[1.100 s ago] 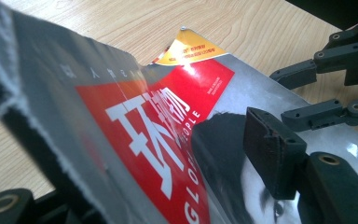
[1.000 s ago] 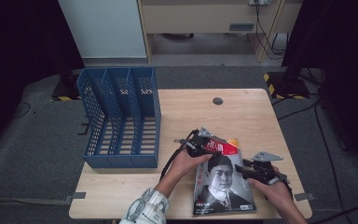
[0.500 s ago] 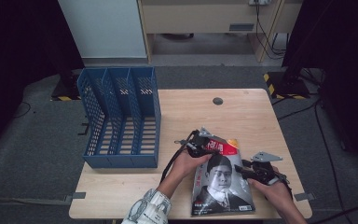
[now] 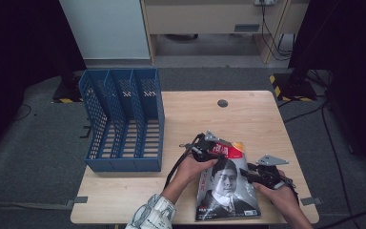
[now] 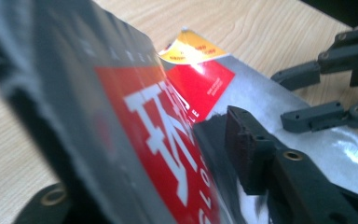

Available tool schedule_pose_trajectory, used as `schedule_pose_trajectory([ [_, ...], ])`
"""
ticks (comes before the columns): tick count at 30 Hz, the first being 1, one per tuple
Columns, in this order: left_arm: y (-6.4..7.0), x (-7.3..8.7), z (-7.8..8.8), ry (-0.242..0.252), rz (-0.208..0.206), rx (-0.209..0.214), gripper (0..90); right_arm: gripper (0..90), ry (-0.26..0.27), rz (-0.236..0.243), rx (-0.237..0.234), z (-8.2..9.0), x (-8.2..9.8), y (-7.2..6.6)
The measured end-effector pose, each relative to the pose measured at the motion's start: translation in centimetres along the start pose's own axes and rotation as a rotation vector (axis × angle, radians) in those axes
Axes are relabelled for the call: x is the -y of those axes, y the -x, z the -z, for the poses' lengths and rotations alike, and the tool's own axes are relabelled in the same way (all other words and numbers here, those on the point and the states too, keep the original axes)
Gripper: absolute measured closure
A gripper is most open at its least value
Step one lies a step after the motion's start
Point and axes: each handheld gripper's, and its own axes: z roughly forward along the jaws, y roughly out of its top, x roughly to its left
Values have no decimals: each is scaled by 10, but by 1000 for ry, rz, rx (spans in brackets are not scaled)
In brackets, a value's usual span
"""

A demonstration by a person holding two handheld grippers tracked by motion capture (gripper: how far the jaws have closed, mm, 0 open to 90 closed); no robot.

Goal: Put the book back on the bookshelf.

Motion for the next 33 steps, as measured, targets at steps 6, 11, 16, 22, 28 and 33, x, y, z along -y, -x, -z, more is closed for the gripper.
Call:
schedule_pose_trajectory([
  [6, 0, 1, 4, 1, 28, -22, 734, 551, -3, 1, 0, 0, 0, 0],
  [11, 1, 0, 8, 36, 44, -24, 802, 460, -8, 0, 15, 2, -2, 0],
  [16, 1, 0, 10, 41, 45, -21, 809, 414, 20, -25, 51, 13, -4, 8],
  [22, 2, -1, 13, 71, 47, -2, 815, 380, 7, -92, 130, 21, -1, 22],
  [28, 4, -5, 21, 106, 50, 12, 825, 360, -35, -106, 170, 15, 5, 27],
  [33, 8, -10, 33, 148, 33, 16, 831, 323, -24, -63, 190, 9, 5, 23],
])
